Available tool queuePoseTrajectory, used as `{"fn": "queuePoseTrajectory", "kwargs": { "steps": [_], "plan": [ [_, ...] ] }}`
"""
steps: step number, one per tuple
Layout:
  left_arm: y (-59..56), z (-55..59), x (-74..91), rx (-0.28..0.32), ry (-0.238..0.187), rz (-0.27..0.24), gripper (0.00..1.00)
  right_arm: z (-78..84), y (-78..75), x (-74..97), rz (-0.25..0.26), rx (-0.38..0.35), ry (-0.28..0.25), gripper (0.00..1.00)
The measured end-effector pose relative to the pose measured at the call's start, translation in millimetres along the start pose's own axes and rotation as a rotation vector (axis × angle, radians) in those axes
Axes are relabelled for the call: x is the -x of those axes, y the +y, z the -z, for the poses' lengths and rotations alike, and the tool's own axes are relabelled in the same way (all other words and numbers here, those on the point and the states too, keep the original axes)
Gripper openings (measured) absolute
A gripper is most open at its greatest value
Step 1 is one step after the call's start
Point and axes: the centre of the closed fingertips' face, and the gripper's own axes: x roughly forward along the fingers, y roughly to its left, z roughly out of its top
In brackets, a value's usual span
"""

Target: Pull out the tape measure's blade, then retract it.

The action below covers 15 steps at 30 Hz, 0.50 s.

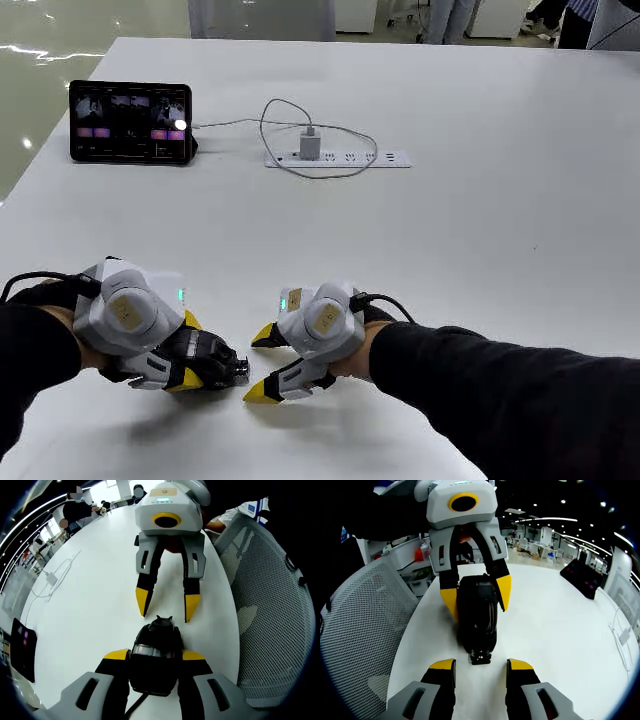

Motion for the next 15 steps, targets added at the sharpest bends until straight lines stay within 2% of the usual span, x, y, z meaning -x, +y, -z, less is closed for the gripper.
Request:
{"fn": "queuePoseTrajectory", "kwargs": {
  "steps": [9,12,15],
  "plan": [
    [-0.2,-0.5,-0.5,0.004,-0.004,0.007,0.31,-0.4,-0.7,-5.3,-0.004,0.014,0.015,0.24],
    [-0.5,-0.8,-0.5,0.007,-0.008,0.007,0.31,-1.1,-0.4,-7.3,-0.011,0.023,0.012,0.16],
    [-0.3,-1.0,-0.7,0.011,-0.011,0.008,0.31,-2.4,-0.5,-8.2,-0.019,0.034,0.017,0.15]
  ]
}}
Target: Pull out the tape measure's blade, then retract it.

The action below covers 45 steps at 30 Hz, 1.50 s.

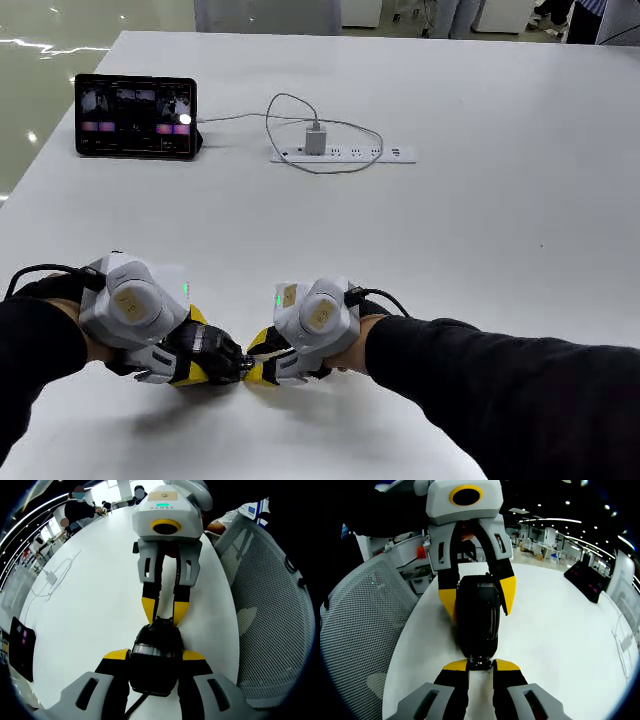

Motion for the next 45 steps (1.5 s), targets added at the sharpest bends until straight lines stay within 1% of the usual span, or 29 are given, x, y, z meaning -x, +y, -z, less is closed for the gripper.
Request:
{"fn": "queuePoseTrajectory", "kwargs": {
  "steps": [2,3,4,5,11,19,23,26,28,29,30,33,38,45],
  "plan": [
    [0.2,-0.1,-0.2,0.000,0.000,0.001,0.31,0.1,3.3,-0.8,-0.024,0.006,0.019,0.12],
    [0.2,-0.2,-0.3,0.000,0.000,0.001,0.32,-1.6,0.9,-1.5,-0.011,0.010,0.020,0.12],
    [0.1,-0.4,-0.2,-0.001,0.001,0.000,0.32,-0.7,1.4,-0.6,-0.024,0.016,0.039,0.12],
    [0.0,-0.4,-0.2,-0.002,0.001,-0.001,0.32,-0.6,1.6,-1.3,-0.028,0.027,0.042,0.11],
    [1.3,-0.2,-0.6,-0.005,-0.006,-0.003,0.32,0.1,1.8,-1.0,-0.032,0.009,0.019,0.10],
    [2.4,1.1,-1.7,-0.009,-0.006,0.002,0.31,-0.6,2.4,-1.1,-0.028,0.032,0.008,0.10],
    [2.5,1.6,-1.3,0.000,0.003,0.000,0.32,0.5,2.1,-0.7,-0.029,0.029,0.016,0.09],
    [1.7,0.8,-1.0,0.001,-0.001,0.001,0.32,1.1,2.0,-0.4,-0.025,0.025,0.017,0.09],
    [1.4,0.6,-0.9,0.002,-0.002,0.001,0.31,1.2,1.8,-0.4,-0.023,0.009,0.016,0.09],
    [1.2,0.6,-0.8,0.001,-0.003,0.001,0.32,1.7,1.6,0.3,-0.027,-0.021,0.012,0.09],
    [1.0,0.5,-0.7,0.001,-0.004,0.001,0.32,1.7,1.6,0.8,-0.033,-0.028,0.010,0.09],
    [0.4,0.0,-0.6,0.000,-0.003,0.002,0.31,2.2,2.6,1.5,-0.031,-0.010,0.015,0.09],
    [-1.1,-0.7,0.3,-0.006,0.004,0.009,0.31,2.6,2.9,1.7,-0.030,-0.011,0.018,0.09],
    [-2.3,-1.5,1.5,-0.006,-0.001,0.008,0.31,4.8,3.7,4.5,-0.034,-0.022,0.020,0.10]
  ]
}}
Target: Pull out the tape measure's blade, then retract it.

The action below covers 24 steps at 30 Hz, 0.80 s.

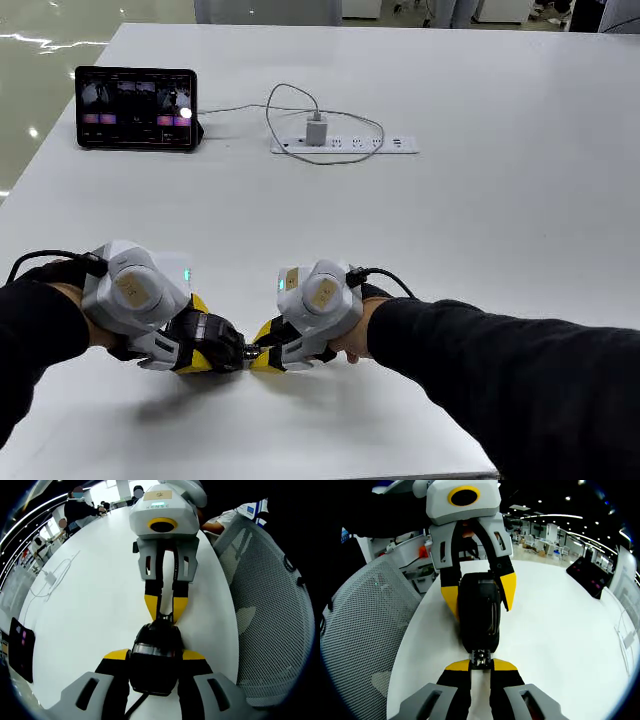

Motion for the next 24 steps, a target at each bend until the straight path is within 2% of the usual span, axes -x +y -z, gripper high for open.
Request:
{"fn": "queuePoseTrajectory", "kwargs": {
  "steps": [24],
  "plan": [
    [0.0,-0.1,0.2,0.007,-0.009,-0.008,0.32,6.5,-1.1,6.9,0.001,-0.005,0.004,0.10]
  ]
}}
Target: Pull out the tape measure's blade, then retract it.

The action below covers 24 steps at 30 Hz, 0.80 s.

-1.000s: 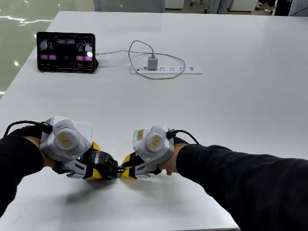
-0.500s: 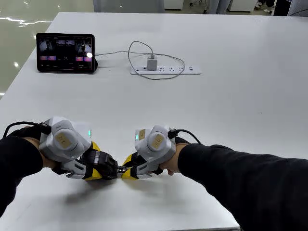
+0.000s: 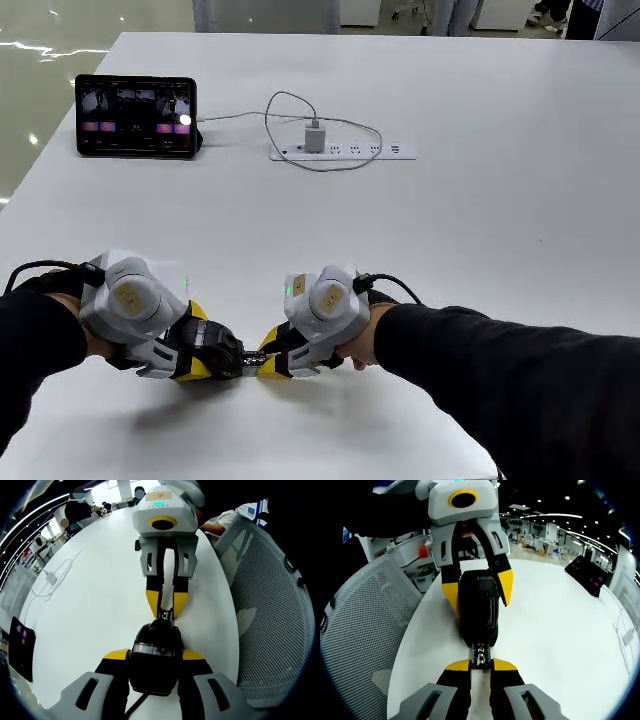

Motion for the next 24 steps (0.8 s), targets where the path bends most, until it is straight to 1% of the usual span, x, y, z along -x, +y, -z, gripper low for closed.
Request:
{"fn": "queuePoseTrajectory", "kwargs": {
  "steps": [24],
  "plan": [
    [3.4,2.9,-2.4,0.000,-0.004,0.000,0.32,7.1,0.7,7.7,-0.001,-0.010,0.008,0.10]
  ]
}}
